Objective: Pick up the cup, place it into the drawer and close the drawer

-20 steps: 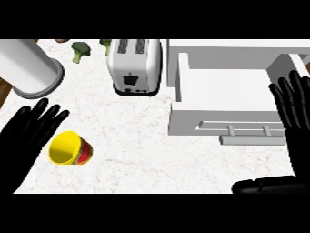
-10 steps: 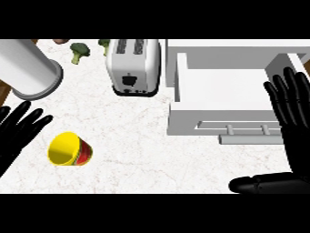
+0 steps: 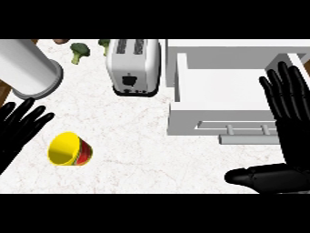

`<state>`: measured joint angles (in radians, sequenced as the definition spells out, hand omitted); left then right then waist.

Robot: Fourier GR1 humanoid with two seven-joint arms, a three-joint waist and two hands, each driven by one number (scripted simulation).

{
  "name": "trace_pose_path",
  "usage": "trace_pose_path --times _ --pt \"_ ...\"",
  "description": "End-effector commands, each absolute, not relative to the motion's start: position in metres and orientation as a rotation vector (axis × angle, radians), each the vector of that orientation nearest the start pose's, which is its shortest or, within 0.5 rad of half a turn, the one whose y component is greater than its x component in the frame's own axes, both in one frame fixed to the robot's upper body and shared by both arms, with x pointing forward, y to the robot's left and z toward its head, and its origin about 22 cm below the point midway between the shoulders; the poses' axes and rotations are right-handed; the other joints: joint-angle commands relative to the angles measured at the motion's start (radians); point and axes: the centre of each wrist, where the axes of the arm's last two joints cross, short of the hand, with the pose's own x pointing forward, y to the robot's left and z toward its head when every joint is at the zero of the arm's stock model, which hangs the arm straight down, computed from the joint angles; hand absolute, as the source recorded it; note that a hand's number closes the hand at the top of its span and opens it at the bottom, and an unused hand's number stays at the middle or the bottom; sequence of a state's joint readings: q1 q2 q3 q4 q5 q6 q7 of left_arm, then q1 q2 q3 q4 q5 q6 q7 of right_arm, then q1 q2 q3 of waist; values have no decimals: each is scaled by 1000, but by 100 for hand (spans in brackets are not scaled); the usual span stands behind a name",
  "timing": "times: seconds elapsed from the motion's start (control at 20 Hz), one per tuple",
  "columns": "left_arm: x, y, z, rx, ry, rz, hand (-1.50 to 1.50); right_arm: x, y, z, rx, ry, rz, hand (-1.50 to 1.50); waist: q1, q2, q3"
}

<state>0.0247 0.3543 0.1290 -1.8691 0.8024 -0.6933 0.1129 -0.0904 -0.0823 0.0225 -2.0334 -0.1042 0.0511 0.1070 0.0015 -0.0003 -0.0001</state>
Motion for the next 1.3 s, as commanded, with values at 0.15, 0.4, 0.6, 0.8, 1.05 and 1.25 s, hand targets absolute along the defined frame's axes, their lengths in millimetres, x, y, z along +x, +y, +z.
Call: trace_pose_path --times 0.15,0.4,0.6,0.8,1.05,1.25 --pt "222 316 99 -771 -1780 -382 -150 239 -220 128 138 -2009 128 -150 1 0 0" --pt "222 342 69 -690 -1742 -377 -150 219 -247 124 119 -2027 106 -150 -2 0 0" --pt "223 355 33 -710 -1720 -373 -150 209 -216 130 136 -2019 132 -150 -4 0 0" --pt "227 358 45 -613 -1718 -353 -150 217 -228 150 126 -2021 111 -150 -2 0 0" --pt "228 362 5 -592 -1679 -368 -150 231 -232 135 138 -2013 110 -150 -2 1 0" --pt "252 379 -12 -562 -1686 -358 -150 222 -223 146 146 -2015 120 -150 -8 1 -1"
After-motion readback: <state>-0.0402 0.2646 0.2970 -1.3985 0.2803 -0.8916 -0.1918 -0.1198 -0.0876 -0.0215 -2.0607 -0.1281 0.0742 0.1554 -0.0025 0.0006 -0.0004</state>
